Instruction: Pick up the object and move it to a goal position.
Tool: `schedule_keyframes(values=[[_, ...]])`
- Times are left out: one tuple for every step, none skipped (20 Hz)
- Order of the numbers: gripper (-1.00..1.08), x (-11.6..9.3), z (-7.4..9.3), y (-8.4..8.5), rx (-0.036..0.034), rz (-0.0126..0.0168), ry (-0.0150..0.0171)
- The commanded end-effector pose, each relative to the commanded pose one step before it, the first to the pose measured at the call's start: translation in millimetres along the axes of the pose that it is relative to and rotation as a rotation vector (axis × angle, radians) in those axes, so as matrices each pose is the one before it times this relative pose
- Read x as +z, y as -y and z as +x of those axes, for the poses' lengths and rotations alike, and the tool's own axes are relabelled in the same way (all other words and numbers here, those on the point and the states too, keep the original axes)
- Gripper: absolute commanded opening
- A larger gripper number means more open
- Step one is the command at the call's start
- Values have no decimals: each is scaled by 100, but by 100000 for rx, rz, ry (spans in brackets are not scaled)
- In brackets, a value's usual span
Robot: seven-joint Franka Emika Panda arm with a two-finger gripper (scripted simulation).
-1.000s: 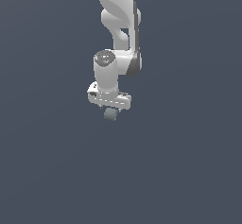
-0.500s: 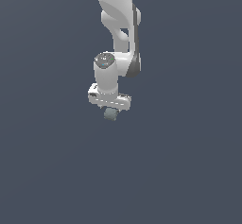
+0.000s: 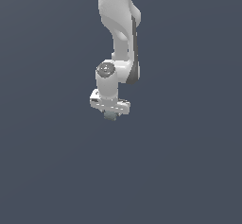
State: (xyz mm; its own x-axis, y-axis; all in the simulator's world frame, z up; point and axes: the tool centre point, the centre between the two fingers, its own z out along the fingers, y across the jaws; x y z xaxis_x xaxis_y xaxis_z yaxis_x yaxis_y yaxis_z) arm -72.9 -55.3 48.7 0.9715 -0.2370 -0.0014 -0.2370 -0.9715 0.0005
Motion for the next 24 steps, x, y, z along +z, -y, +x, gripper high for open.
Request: schedule_keyframes(values=[[100,387,65,21,6,24,-133],[100,27,4,1,0,0,0],[-100,0,0,0,0,0,0],[-100,0,0,0,0,0,0],[-100,0,0,0,0,0,0],[-100,0,0,0,0,0,0],[-100,0,0,0,0,0,0],[-100,0,0,0,0,0,0],[-100,0,0,0,0,0,0],[-100,0,0,0,0,0,0],[-100,0,0,0,0,0,0],[-100,0,0,0,0,0,0],[-100,-92,-14,10,-6,60,-33],[-100,-6,-4,34,0,0,0],[-100,-17,-13,102,0,0,0],[-100,-29,-22,171,0,0,0],[-100,-40,-30,239,0,0,0],[-100,-52,-38,307,0,0,0],[-100,-64,-46,376,0,0,0],[-100,-75,-54,444,0,0,0],[-100,-87,-61,513,0,0,0],[-100,-99,-68,582,0,0,0],[-100,-111,-74,651,0,0,0],[-100,-123,-80,721,0,0,0]])
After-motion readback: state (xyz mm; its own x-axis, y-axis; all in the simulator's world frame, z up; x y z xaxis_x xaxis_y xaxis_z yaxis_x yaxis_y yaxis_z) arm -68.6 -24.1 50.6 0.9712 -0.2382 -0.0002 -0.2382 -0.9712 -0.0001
